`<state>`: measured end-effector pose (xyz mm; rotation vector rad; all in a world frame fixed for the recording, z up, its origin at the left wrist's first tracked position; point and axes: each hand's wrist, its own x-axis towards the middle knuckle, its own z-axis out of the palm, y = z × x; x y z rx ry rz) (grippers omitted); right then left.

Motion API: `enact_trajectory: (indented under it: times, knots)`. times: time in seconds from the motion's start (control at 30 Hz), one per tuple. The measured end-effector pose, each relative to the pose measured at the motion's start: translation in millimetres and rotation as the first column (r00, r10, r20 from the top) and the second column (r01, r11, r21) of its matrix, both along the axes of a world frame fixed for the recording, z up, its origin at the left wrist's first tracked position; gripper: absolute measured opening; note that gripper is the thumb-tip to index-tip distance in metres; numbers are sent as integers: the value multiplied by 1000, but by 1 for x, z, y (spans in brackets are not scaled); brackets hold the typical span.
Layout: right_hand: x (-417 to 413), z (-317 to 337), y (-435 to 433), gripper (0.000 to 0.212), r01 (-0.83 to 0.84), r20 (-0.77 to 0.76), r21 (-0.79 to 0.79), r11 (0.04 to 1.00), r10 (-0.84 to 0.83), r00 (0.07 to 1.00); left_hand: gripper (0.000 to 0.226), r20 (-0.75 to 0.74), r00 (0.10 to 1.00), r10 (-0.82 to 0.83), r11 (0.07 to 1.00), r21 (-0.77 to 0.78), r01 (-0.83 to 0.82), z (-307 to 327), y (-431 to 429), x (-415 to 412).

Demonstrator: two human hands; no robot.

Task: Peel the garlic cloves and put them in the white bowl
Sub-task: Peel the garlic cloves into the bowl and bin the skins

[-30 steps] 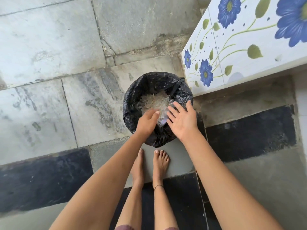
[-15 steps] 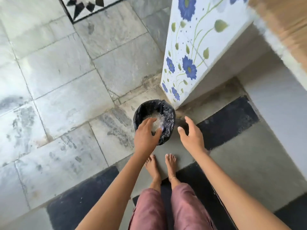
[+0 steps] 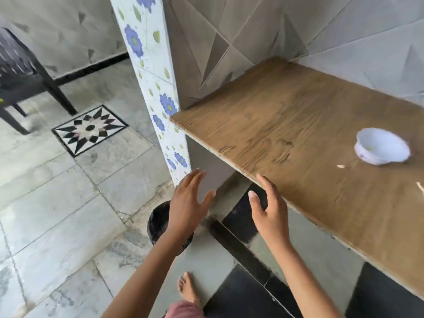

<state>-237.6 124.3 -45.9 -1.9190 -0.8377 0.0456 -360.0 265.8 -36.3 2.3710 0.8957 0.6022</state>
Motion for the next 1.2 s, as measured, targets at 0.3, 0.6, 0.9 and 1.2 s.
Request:
enact_trajectory:
  times: [0.3,0.6,0.9,1.2]
  knots:
    - [69,38,-184,46,412,220,-38,910,-395,892,45,44,931,-362,932,-16,363,45,-137,116]
    - [138,20,-240,51,603,305,-311,734,-524,795,40,-16,872,-489,872,-7,489,38,-160,236]
    - [177,-4,-244,61,576,285,-645,503,-540,792,15,-236,802,-549,822,25,569,11,-133,307]
    - [176,-8,-241,84,602,279,-621,502,-577,768,16,-105,813,-573,809,81,582,77,-151,363]
